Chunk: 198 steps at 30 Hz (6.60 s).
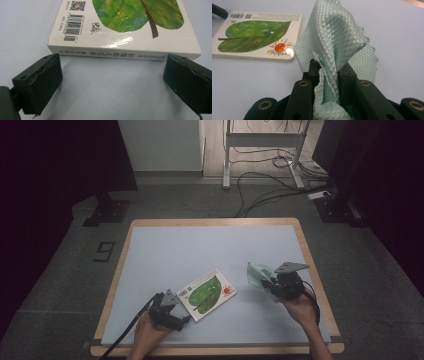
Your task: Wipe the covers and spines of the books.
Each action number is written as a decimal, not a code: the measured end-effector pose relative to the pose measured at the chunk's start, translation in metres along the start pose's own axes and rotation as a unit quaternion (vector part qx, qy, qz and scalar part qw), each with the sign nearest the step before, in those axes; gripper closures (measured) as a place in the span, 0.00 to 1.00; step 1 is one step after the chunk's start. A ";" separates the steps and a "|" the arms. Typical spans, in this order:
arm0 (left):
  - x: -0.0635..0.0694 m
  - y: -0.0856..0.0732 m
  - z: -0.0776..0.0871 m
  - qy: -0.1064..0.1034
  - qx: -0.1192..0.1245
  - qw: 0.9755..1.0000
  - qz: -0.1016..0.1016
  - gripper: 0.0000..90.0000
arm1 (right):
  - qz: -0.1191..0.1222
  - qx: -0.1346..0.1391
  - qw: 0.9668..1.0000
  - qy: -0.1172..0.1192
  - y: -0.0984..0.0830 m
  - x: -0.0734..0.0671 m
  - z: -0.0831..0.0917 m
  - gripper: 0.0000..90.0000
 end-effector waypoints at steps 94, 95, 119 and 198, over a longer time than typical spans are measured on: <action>-0.018 -0.022 0.024 0.017 -0.006 1.000 0.022 0.00 | 0.099 -0.041 0.980 0.165 0.010 -0.135 -0.114 0.82; -0.018 -0.023 0.025 0.018 -0.005 1.000 0.023 0.00 | 0.103 -0.041 0.979 0.169 0.010 -0.139 -0.114 0.82; -0.020 -0.026 0.028 0.021 -0.005 1.000 0.023 0.00 | 0.129 -0.051 0.971 0.197 0.021 -0.169 -0.126 0.82; -0.020 -0.026 0.028 0.021 -0.004 0.999 0.023 0.00 | 0.044 -0.048 0.997 0.049 0.035 -0.046 -0.145 0.83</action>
Point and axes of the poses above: each handheld gripper's, and its own axes: z roughly backward along the jaws, y roughly out of its top, x roughly to its right, the point moved 1 cm from there along -z, roughly forward along the jaws, and after that the axes turned 4 degrees about x, right-handed, at the moved point
